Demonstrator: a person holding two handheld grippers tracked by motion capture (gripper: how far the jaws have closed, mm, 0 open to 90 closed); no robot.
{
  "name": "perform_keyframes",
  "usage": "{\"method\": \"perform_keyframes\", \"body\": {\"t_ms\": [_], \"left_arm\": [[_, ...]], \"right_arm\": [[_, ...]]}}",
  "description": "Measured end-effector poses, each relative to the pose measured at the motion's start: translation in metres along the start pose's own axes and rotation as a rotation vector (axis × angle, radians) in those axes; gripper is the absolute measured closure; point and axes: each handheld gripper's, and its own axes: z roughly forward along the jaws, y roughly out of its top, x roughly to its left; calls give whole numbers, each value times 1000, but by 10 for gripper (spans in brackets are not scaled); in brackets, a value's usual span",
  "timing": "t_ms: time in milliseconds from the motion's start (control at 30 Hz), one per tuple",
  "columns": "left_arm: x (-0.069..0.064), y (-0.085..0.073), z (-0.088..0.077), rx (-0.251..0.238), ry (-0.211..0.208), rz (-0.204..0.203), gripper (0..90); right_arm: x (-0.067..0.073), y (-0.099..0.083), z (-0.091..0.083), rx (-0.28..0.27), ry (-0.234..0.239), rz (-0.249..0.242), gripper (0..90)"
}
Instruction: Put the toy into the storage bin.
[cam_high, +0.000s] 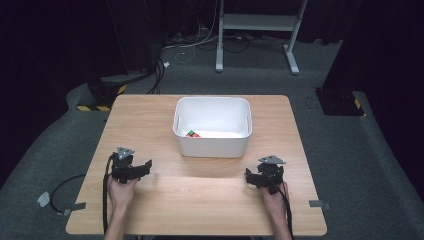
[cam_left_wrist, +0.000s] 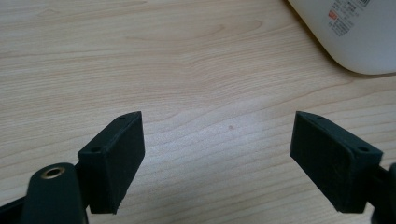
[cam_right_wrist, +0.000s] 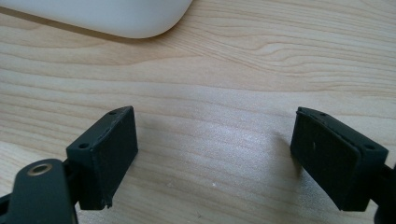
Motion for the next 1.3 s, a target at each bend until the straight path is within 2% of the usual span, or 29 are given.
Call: {"method": "perform_keyframes", "body": {"t_ms": [300, 433, 633, 833, 1033, 1300], "left_arm": [[3, -2, 6, -2, 25, -15, 183], [4, -3, 10, 2, 45, -8, 184], [3, -4, 14, 12, 48, 8, 182], [5, -5, 19, 15, 79, 23, 184], [9, -5, 22, 15, 96, 12, 187], [10, -5, 28, 34, 107, 20, 192]], "right_arm": [[0, 0, 0, 0, -1, -1, 148], [0, 0, 0, 0, 0, 1, 147], [0, 0, 0, 1, 0, 3, 147], [0, 0, 0, 0, 0, 0, 147], [0, 0, 0, 0, 0, 1, 147], [0, 0, 0, 1, 0, 2, 147]]}}
